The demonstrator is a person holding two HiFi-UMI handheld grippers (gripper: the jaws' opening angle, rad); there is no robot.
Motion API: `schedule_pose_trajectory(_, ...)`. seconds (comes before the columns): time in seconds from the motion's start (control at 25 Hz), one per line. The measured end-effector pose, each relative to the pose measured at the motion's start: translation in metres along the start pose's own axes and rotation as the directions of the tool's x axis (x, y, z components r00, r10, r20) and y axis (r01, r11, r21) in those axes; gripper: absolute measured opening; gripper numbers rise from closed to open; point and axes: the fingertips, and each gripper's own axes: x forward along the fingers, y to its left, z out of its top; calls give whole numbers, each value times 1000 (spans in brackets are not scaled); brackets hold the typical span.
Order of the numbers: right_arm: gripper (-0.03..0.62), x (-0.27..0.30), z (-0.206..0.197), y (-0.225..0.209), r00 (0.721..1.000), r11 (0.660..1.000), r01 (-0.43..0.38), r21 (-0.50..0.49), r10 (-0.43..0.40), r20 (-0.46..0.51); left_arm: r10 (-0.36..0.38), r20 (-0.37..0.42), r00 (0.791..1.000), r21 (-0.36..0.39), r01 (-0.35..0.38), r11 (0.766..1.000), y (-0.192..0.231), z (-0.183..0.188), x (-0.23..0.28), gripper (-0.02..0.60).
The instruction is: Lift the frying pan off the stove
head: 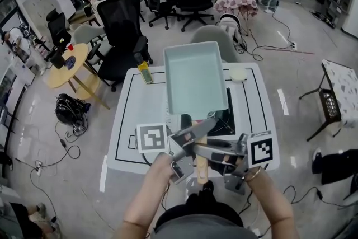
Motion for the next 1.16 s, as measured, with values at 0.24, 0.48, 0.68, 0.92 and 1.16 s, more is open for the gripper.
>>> schedule_pose_trajectory(0.24,146,9,-2,10,1000,1000,-19,-11,19,-15,16,24,1000,26,-16,1000,-6,4,-11,163)
schedule_pose_trajectory(0.48,146,16,-5,14,999,1000,-22,-18,22,-31,12,42,999,40,-13,999,-12,7,-20,161)
schedule_pose_trajectory(0.68,146,20,-6,16,999,999,-31,-21,30,-39,13,55,998,51,-16,999,-11,10,-25,161)
schedule_pose_trajectory(0.92,146,24,-7,16,998,999,-38,-22,37,-50,18,63,998,48,-21,999,-10,11,-28,161)
schedule_pose_trajectory(1.16,146,26,-6,23,997,998,-51,-40,49,-56,9,68,998,56,-13,998,-17,13,-29,161)
